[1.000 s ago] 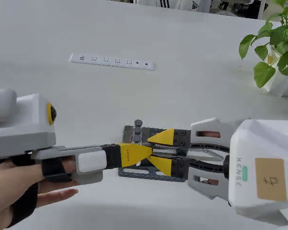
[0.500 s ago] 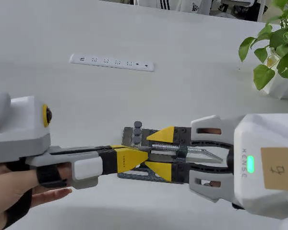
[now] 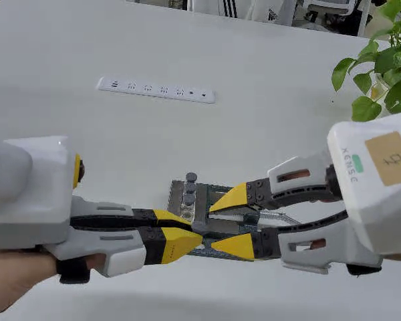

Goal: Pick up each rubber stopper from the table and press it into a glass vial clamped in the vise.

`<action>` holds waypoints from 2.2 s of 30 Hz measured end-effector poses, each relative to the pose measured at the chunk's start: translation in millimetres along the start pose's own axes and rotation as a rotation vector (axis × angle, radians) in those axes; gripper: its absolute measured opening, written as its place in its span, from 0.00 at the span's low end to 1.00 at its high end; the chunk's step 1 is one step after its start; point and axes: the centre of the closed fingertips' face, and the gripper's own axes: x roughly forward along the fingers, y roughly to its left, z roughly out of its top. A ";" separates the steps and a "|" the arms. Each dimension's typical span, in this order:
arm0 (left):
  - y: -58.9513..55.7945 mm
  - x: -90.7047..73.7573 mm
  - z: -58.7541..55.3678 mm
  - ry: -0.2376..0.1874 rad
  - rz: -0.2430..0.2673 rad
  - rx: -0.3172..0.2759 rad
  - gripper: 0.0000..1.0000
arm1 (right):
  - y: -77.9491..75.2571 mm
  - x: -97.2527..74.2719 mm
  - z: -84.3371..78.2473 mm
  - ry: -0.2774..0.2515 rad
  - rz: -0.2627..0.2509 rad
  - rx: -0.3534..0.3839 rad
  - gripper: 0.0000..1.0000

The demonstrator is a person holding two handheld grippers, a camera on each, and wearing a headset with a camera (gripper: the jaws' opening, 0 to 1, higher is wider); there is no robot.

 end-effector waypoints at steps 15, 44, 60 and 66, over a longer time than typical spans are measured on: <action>-18.0 11.9 -20.5 0.121 -0.029 0.228 0.05 | 21.9 18.4 -24.0 0.120 0.167 0.034 0.17; -26.9 14.6 -28.5 0.145 -0.061 0.245 0.04 | 36.8 28.8 -30.0 0.173 0.219 -0.006 0.08; -26.4 14.4 -30.9 0.150 -0.058 0.251 0.04 | 38.0 31.2 -31.6 0.199 0.239 -0.029 0.07; -27.5 14.5 -30.7 0.142 -0.057 0.244 0.04 | 36.6 30.4 -32.6 0.199 0.237 -0.015 0.07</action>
